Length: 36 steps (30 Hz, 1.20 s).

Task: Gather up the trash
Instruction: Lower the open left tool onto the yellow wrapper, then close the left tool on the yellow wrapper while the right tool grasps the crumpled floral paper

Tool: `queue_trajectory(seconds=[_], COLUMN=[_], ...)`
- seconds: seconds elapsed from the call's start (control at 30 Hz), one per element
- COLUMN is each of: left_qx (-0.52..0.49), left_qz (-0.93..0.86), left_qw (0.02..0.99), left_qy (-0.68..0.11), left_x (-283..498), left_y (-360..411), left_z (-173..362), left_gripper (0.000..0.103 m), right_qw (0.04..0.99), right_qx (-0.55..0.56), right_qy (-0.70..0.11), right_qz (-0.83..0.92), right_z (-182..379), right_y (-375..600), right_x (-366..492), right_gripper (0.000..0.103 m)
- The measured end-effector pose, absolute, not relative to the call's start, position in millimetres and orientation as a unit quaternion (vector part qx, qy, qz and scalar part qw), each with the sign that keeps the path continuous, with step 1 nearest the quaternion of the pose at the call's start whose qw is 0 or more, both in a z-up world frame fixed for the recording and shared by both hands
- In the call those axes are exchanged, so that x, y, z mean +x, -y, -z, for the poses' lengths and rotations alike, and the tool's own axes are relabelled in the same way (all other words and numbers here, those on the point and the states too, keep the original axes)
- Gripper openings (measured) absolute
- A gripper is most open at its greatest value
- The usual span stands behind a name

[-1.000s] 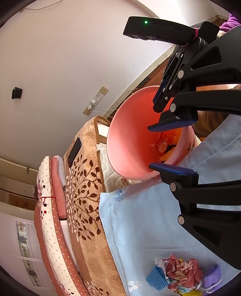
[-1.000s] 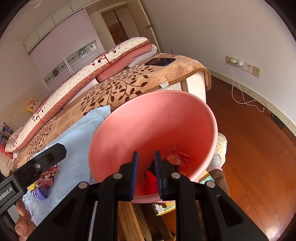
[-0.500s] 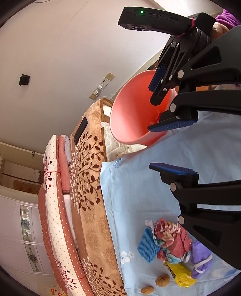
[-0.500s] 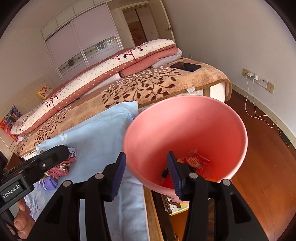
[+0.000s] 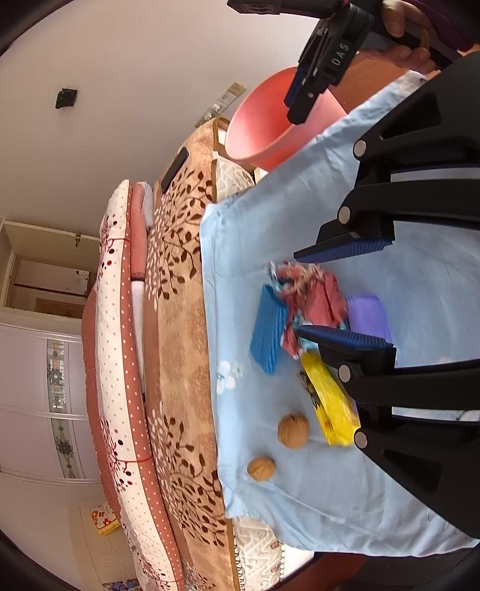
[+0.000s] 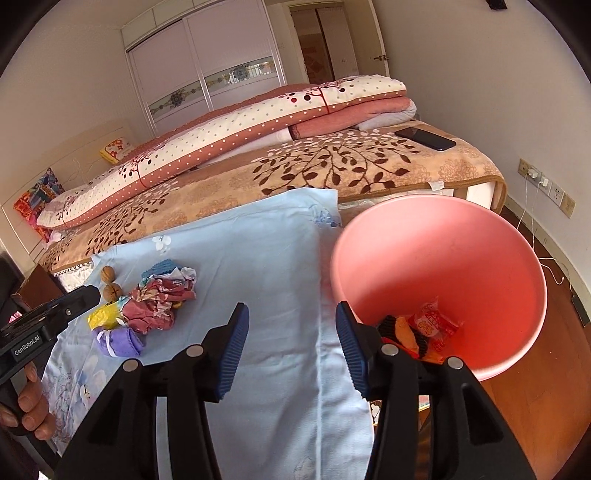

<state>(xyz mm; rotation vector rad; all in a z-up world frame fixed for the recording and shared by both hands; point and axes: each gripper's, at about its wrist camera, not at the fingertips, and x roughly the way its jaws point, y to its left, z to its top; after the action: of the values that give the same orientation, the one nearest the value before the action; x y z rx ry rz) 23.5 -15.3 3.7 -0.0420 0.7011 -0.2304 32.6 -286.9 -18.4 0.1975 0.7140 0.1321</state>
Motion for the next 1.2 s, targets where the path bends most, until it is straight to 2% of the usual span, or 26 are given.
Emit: queue_trajectory(seconds=[0.37, 0.8, 0.87, 0.93, 1.2], left_qx=[-0.019, 0.029, 0.031, 0.025, 0.018], left_qz=[0.058, 0.099, 0.106, 0.113, 0.121], left_qw=[0.925, 0.909, 0.902, 0.896, 0.907], left_qy=[-0.376, -0.405, -0.417, -0.429, -0.403], left_x=[24, 67, 72, 76, 63], left_y=[-53, -58, -58, -59, -57], left_z=[26, 42, 49, 56, 55], left_gripper=[0.035, 0.036, 0.043, 0.044, 0.043], right_qw=[0.923, 0.911, 0.908, 0.906, 0.897], right_qx=[0.065, 0.062, 0.067, 0.07, 0.085], right_qy=[-0.367, -0.377, -0.378, -0.379, -0.392], right_qz=[-0.093, -0.155, -0.166, -0.174, -0.186], right_z=[22, 22, 20, 18, 20], right_y=[245, 204, 198, 193, 171], right_x=[40, 45, 47, 50, 72], right_gripper=[0.05, 0.056, 0.059, 0.061, 0.063])
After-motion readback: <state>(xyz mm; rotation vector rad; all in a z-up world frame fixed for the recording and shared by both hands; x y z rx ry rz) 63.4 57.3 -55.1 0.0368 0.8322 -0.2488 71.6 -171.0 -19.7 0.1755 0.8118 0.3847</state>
